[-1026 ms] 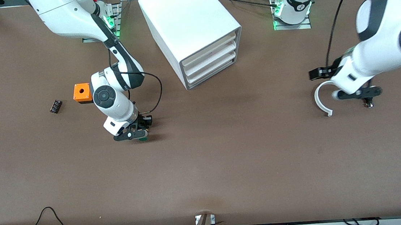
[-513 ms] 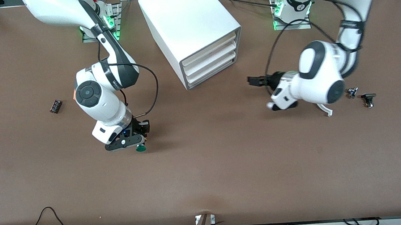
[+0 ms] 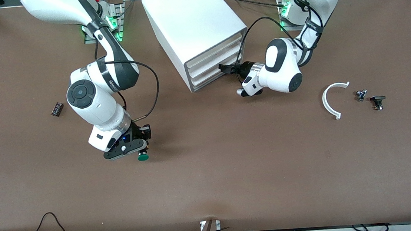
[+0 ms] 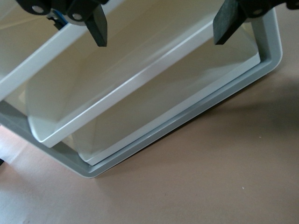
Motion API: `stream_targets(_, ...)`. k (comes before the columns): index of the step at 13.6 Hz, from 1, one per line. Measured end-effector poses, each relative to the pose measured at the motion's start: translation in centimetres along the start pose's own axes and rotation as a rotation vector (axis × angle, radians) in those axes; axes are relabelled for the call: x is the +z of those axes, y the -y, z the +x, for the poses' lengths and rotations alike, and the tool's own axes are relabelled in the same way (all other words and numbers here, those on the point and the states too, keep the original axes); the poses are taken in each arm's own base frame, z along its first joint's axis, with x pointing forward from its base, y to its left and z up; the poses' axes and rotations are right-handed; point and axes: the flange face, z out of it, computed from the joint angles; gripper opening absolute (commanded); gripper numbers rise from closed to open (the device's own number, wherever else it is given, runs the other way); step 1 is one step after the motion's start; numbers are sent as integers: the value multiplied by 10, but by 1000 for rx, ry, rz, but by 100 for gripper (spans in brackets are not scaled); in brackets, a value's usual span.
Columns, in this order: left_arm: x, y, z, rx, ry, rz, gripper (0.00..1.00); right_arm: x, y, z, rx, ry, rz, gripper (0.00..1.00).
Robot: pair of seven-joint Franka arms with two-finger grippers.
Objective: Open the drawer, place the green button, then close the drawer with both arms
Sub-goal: 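Lift the button with the right gripper while the left gripper pulls drawer, then carry the button into the open drawer while the left gripper withdraws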
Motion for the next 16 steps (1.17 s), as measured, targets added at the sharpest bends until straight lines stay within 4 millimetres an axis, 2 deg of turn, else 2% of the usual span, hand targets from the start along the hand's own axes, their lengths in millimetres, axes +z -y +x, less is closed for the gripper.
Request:
stream_targets(4,17,19,7,32,21,1,100,-3,0,2,-45,-6,0,20)
stream_targets(7,28,20,6,48,40,6,98,-3,0,2,-52,-8,0,20)
stream_targets(8,32,19,5,53,46,9,93,-4,0,3,-53,-9,1,20)
stream_targets(9,35,19,4,59,47,13,83,-4,0,3,-54,-10,1,20)
stream_targets(10,38,21,4,64,38,18,59,-5,0,3,-54,-12,1,20)
stream_targets(12,41,26,6,69,17,21,3,-8,1,5,-55,-18,1,20)
stream_targets(15,33,17,6,105,-3,7,0,-11,2,7,-57,-25,2,20)
stream_targets(16,24,15,8,127,-37,6,0,-11,3,7,-58,-25,2,20)
